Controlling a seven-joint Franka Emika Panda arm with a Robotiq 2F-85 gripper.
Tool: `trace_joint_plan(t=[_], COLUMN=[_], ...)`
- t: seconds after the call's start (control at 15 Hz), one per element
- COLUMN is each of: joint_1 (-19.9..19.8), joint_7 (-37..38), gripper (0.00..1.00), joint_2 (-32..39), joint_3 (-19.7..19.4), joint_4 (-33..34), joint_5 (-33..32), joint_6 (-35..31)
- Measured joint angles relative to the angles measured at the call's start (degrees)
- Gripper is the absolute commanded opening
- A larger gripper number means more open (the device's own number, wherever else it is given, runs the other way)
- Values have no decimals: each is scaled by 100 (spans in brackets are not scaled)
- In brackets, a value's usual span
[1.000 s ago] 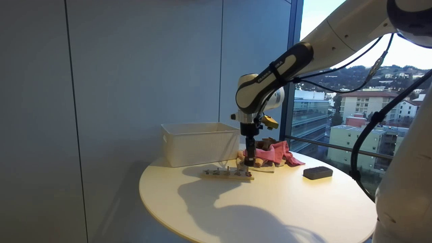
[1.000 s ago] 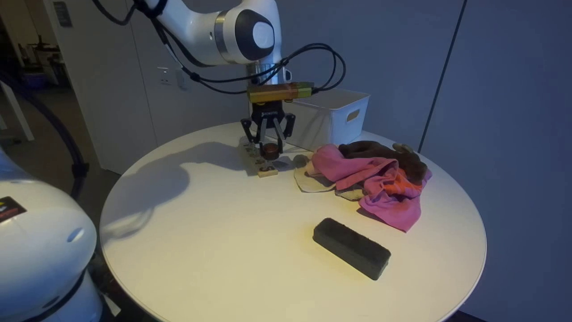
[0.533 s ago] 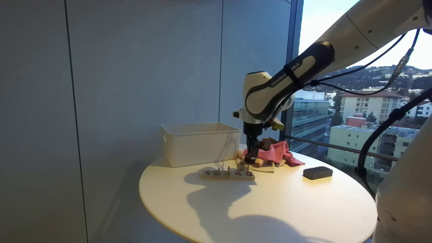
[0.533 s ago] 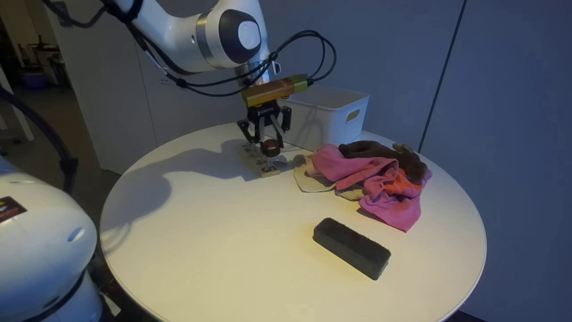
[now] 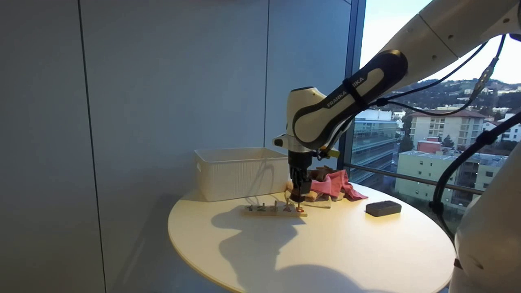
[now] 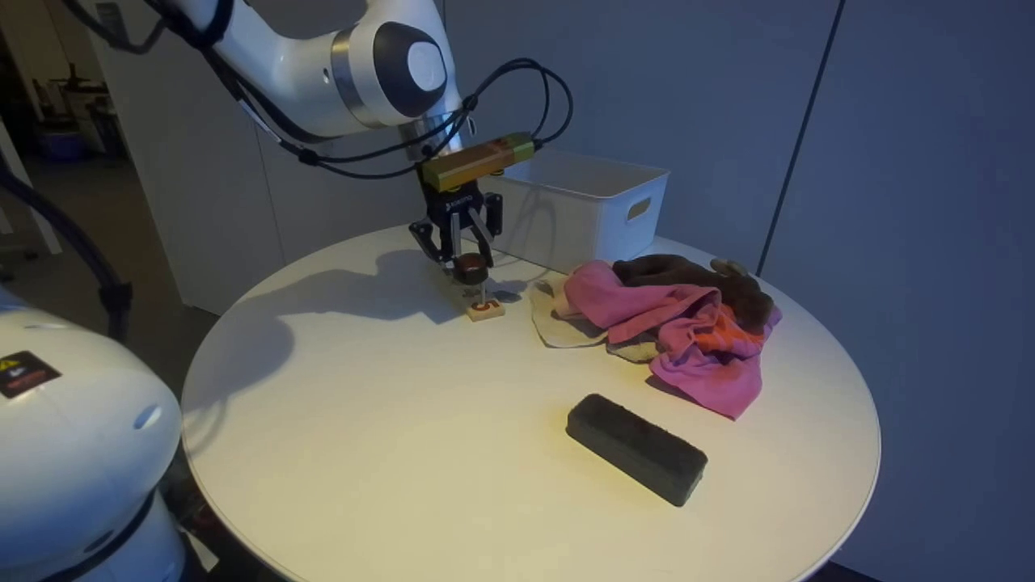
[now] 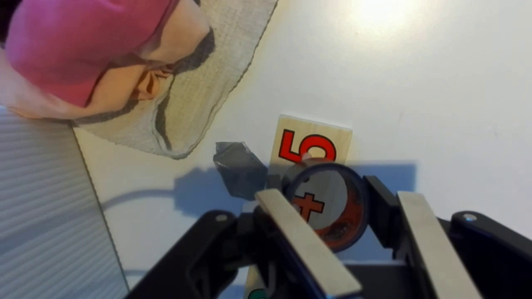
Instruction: Move the black tape to the second right position, then the third right position and finally to the third right position
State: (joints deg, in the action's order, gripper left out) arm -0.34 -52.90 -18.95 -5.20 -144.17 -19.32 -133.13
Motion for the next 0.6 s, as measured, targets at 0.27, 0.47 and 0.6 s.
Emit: trace_joint_plan(t=[0.27,0.47,0.6], joint_1=[-14,-12,9], joint_7=[15,-22,-144], gripper=[26,26,26], joint_2=[-384,-537,-499], joint_3=[55,75,78], joint_4=[-165,-293,-364], joint_5=[-541,-854,-937], joint_6=[-5,-20,-109])
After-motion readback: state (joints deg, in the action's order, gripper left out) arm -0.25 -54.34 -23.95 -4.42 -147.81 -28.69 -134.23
